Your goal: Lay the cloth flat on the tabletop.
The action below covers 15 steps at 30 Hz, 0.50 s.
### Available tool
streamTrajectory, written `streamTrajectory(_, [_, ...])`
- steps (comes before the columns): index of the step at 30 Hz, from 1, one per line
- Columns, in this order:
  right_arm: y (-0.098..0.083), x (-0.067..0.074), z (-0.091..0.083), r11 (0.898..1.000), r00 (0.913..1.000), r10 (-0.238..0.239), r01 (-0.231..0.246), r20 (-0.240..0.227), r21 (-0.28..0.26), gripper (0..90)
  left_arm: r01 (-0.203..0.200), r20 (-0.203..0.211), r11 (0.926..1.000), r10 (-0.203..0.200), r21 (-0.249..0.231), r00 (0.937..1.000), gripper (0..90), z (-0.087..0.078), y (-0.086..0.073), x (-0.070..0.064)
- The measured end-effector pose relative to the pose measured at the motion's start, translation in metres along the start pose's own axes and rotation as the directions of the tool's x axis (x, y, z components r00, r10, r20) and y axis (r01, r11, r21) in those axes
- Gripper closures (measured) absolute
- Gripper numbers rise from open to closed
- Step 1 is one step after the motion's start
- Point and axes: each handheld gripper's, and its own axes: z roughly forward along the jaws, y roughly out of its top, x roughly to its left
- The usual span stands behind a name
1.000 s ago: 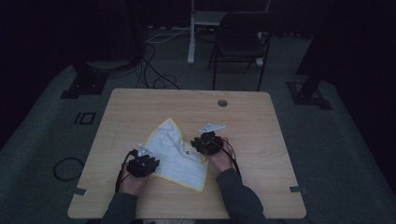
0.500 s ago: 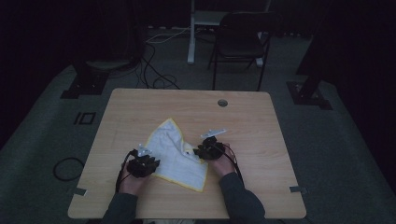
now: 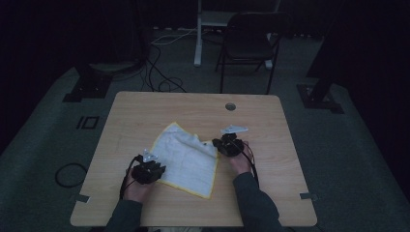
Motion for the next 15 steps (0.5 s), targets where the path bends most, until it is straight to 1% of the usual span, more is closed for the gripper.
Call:
streamTrajectory(3, [0.004, -0.014, -0.003, 1.0, 0.9989, 0.022, -0.022, 0.041, -0.009, 86.7, -0.005, 0.005, 1.0, 0.005, 0.005, 1.0, 70.6, -0.001, -0.001, -0.001])
streamTrajectory(6, [0.008, -0.026, -0.003, 0.999, 0.997, 0.032, -0.032, 0.071, -0.003, 86.6, -0.011, 0.009, 0.9999, 0.01, 0.01, 0.9999, 70.7, -0.002, -0.002, -0.002])
streamTrajectory(9, [0.011, -0.036, 0.0, 0.999, 0.9935, 0.029, -0.031, 0.11, 0.013, 86.5, -0.021, 0.011, 0.9996, 0.021, 0.017, 0.9997, 70.6, -0.003, -0.002, -0.005])
streamTrajectory(11, [0.011, -0.041, 0.003, 0.999, 0.9905, 0.025, -0.03, 0.135, 0.034, 85.4, -0.029, 0.016, 0.9994, 0.029, 0.018, 0.9995, 70.5, -0.003, -0.003, -0.007])
streamTrajectory(12, [0.011, -0.042, 0.004, 0.999, 0.9894, 0.022, -0.029, 0.144, 0.043, 82.1, -0.033, 0.016, 0.9993, 0.032, 0.018, 0.9993, 70.3, -0.004, -0.003, -0.008])
streamTrajectory(13, [0.011, -0.042, 0.004, 0.999, 0.9867, 0.02, -0.027, 0.161, 0.045, 76.3, -0.036, 0.016, 0.9992, 0.036, 0.017, 0.9992, 70.2, -0.004, -0.003, -0.009])
streamTrajectory(14, [0.011, -0.041, 0.002, 0.999, 0.9849, 0.024, -0.031, 0.171, 0.038, 70.5, -0.041, 0.014, 0.999, 0.041, 0.018, 0.9991, 70.2, -0.004, -0.003, -0.01])
streamTrajectory(15, [0.01, -0.04, 0.001, 0.999, 0.9852, 0.027, -0.033, 0.17, 0.031, 68.3, -0.044, 0.012, 0.9988, 0.044, 0.02, 0.9989, 70.2, -0.004, -0.003, -0.01])
